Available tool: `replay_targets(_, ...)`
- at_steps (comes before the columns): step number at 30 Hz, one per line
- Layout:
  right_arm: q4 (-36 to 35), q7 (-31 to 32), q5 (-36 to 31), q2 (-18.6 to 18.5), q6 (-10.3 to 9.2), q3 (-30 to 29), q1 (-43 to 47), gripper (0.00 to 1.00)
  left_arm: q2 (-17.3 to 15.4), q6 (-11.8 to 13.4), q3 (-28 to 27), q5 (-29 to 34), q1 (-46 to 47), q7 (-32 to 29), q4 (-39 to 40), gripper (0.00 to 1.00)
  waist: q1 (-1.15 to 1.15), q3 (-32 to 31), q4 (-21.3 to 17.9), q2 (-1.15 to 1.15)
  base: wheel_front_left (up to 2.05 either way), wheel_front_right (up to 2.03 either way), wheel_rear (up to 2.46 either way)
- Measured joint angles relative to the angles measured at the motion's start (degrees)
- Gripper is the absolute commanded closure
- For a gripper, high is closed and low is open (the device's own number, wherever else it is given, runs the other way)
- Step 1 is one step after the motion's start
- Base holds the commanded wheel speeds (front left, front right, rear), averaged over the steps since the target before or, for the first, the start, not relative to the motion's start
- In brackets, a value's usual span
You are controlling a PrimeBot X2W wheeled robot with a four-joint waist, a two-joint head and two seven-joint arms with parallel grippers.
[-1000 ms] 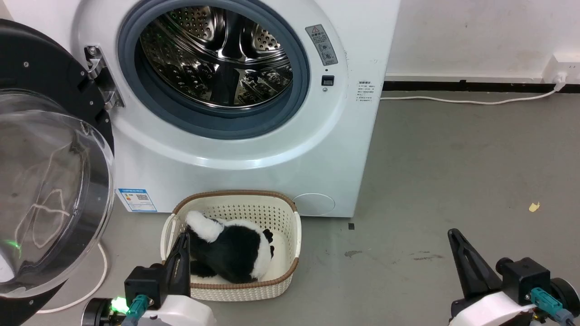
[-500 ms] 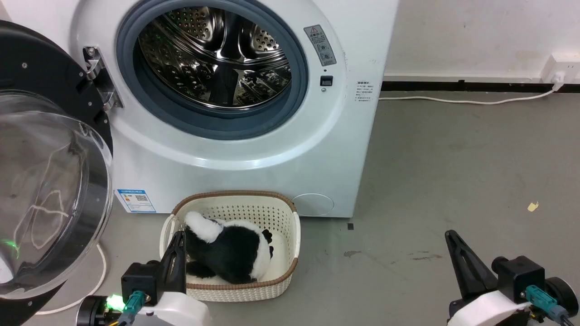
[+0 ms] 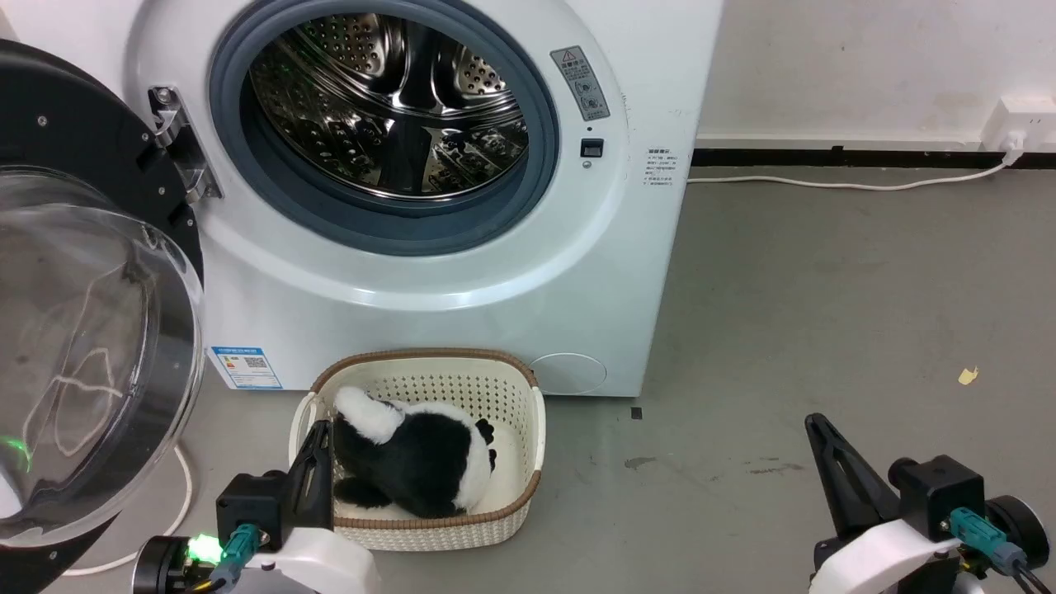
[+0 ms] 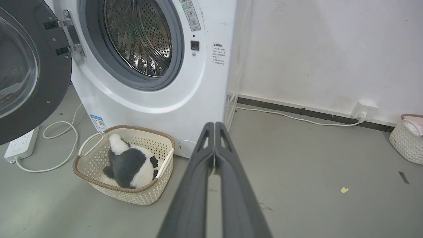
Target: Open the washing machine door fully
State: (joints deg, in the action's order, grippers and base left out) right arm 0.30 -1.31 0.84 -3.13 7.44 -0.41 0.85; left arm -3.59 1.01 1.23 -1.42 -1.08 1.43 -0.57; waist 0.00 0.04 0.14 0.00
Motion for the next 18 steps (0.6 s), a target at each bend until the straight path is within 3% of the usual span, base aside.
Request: replay_targets(18,-0.09,1.29,-0.42,0.0,0.0,0.43,-0.09,1.0,0.71,-0.76,-1.11,0.91,0.18,-1.42,0.35,1.0,0.0,-0.04,-0.14,0.0,0.0,0.0,0.0)
